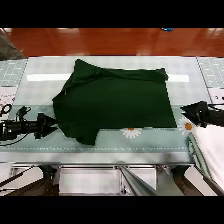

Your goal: Fold the shirts.

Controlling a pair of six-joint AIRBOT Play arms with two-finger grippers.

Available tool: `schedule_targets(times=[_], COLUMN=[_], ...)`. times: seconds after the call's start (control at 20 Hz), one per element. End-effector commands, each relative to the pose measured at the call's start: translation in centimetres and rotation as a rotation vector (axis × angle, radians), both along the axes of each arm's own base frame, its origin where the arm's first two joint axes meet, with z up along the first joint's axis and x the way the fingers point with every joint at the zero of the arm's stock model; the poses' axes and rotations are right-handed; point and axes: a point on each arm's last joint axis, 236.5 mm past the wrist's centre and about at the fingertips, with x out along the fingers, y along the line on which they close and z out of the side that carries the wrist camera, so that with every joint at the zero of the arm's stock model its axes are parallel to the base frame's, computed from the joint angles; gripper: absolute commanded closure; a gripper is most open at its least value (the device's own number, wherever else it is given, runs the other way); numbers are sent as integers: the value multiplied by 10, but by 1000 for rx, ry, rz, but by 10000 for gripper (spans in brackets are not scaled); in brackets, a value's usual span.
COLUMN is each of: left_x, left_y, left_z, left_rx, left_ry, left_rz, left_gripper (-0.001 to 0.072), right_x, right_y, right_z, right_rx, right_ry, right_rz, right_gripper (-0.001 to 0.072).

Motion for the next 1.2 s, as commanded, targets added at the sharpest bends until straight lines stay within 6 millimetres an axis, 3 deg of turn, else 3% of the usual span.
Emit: schedule_targets(times=[0.0,0.2,0.25,0.3,0.35,0.45,0.55,0.65,0.8,1.15], left_x=[0,4,7,8,10,17,28,43,53,62], left_y=[-4,-25,-33,-39,-44,-46,-39,-33,-30,-24], left_z=[-8,-21,-20,-17,-9,14,31,35,35,30], left_rx=[17,44,36,31,11,-26,-30,2,25,67], left_ry=[13,18,5,-4,-27,-94,-139,-176,-207,-219], left_rz=[-20,-85,-103,-130,-159,-234,-258,-243,-222,-195], left_gripper=[229,243,326,639,690,690,690,690,690,690], right_x=[4,6,6,7,7,-2,-38,-62,-78,-70], right_y=[0,1,0,-1,-9,-42,-67,-56,-39,-20], right_z=[3,5,5,5,2,-6,-32,-54,-70,-90], right_rx=[14,27,26,22,-10,-123,-209,-181,-135,8], right_ry=[-13,-16,-17,-17,-8,70,262,363,404,431], right_rz=[-16,-27,-29,-34,-47,-85,-116,-108,-75,-23], right_gripper=[306,306,306,306,306,306,306,306,306,306])
